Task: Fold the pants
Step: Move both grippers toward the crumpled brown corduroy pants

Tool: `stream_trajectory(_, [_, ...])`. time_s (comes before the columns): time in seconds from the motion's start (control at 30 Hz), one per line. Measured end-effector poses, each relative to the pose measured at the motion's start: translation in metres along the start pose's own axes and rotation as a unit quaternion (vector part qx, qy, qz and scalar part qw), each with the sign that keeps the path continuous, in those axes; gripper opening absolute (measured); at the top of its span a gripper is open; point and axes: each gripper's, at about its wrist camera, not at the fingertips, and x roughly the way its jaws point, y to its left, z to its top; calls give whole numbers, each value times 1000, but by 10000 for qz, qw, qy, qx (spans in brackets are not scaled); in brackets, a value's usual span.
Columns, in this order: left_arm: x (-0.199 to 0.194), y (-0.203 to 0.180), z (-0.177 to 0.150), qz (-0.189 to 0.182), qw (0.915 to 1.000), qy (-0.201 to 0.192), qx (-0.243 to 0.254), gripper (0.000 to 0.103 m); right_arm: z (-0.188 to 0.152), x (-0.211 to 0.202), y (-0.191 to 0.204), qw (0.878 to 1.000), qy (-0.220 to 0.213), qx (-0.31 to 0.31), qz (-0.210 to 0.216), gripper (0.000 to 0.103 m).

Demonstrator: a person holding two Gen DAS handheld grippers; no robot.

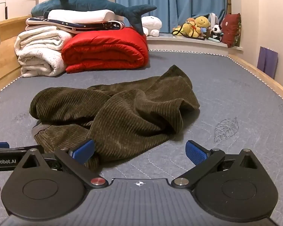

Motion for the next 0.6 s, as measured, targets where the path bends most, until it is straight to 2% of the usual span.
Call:
stream_trajectory(0.23, [0, 0, 0, 24, 10000, 24, -9, 103, 2, 2, -2, 10000, 28, 75, 46, 102])
stream_trajectory(0.6, [0, 3, 0, -34, 10000, 51, -78, 103, 1, -3, 4, 9998, -182, -56, 103, 97])
